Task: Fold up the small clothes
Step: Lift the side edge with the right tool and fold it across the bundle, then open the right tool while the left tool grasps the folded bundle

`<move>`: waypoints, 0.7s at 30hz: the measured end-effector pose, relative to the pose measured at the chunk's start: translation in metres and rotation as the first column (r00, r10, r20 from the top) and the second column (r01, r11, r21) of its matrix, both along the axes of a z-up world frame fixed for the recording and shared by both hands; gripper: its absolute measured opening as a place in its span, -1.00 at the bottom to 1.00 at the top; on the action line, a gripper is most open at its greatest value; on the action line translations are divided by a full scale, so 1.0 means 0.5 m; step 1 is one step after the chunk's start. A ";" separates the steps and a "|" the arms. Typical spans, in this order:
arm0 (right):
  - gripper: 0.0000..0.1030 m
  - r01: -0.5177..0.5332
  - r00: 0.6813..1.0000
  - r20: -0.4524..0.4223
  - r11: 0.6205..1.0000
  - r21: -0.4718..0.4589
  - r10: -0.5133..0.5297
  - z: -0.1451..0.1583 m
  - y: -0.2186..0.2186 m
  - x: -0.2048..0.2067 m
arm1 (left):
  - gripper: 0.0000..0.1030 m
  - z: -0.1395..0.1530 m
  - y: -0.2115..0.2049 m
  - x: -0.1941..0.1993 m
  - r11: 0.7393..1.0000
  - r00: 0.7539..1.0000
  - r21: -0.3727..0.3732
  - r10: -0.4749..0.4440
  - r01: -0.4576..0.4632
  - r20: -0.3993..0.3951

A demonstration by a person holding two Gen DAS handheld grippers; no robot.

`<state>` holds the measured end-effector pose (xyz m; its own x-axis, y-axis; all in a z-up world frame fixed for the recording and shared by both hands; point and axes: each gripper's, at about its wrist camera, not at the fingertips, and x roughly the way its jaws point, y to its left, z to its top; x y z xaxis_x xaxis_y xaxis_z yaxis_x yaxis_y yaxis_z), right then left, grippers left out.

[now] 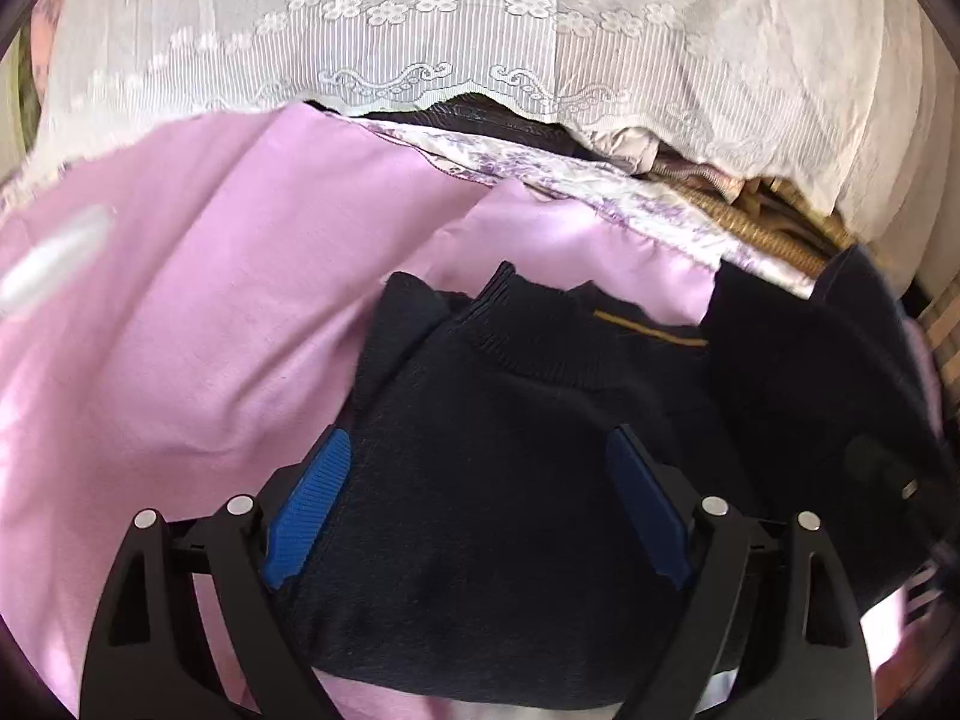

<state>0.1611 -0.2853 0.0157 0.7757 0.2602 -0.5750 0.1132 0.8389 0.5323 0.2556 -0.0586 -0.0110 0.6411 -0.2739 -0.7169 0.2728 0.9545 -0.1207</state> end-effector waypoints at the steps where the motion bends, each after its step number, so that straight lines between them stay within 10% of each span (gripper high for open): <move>1: -0.43 0.003 1.000 -0.001 1.000 0.022 -0.002 0.000 -0.005 -0.001 | 0.65 -0.009 -0.017 -0.009 0.998 1.000 0.054 -0.013 0.013 0.010; 9: -0.44 0.000 1.000 0.010 0.999 0.033 0.000 0.016 0.023 -0.001 | 0.61 -0.039 -0.096 -0.082 0.960 0.983 0.276 -0.087 0.039 0.164; 16: -0.47 0.028 0.999 0.040 0.997 0.073 -0.031 0.044 0.048 0.003 | 0.64 -0.012 0.046 -0.012 0.999 0.999 0.026 -0.020 0.020 0.025; 21: -0.48 0.044 0.998 0.043 0.998 0.045 -0.046 0.062 0.106 0.038 | 0.64 -0.005 0.168 0.018 1.000 1.000 0.023 0.002 -0.002 0.012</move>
